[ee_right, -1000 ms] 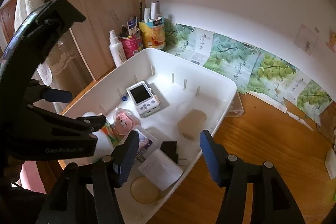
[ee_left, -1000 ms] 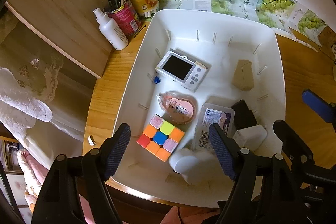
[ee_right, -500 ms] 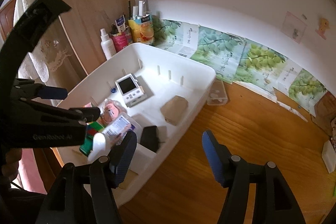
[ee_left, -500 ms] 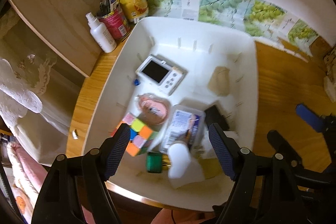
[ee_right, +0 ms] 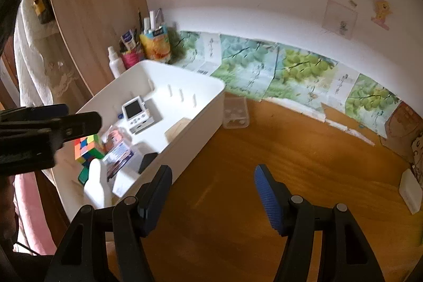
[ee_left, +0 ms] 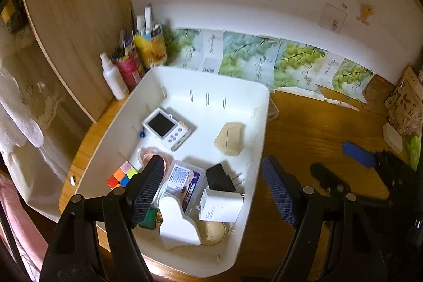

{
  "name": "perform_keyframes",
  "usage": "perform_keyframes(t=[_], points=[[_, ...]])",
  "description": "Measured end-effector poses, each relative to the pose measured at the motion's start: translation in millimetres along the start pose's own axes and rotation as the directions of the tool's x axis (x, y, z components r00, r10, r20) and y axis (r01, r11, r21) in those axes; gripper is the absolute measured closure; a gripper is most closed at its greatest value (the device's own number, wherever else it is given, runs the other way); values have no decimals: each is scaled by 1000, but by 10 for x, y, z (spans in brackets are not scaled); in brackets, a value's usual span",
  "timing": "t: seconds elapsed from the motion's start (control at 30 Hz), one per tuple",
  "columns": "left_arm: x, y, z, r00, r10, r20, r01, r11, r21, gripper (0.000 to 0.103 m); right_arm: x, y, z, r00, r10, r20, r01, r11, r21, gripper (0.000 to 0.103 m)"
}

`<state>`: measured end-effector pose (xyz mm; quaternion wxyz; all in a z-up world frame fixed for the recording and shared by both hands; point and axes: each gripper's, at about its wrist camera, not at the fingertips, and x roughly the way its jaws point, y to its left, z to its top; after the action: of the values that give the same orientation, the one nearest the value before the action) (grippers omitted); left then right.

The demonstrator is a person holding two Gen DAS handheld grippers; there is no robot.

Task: Organize rigid objects
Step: 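Withdraw the right tool from the tray toward the clear plastic box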

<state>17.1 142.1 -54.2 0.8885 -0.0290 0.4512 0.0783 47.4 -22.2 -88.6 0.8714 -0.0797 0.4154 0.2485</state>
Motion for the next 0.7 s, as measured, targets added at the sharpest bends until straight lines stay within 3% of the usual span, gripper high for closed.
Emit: perform_keyframes(t=[0.33, 0.7], points=[[-116, -245, -108, 997, 41, 59, -41, 999, 1, 23, 130, -387, 124, 994, 54, 94, -51, 998, -31, 37], [-69, -385, -178, 996, 88, 22, -87, 996, -31, 23, 305, -586, 327, 977, 106, 183, -88, 990, -106, 37]])
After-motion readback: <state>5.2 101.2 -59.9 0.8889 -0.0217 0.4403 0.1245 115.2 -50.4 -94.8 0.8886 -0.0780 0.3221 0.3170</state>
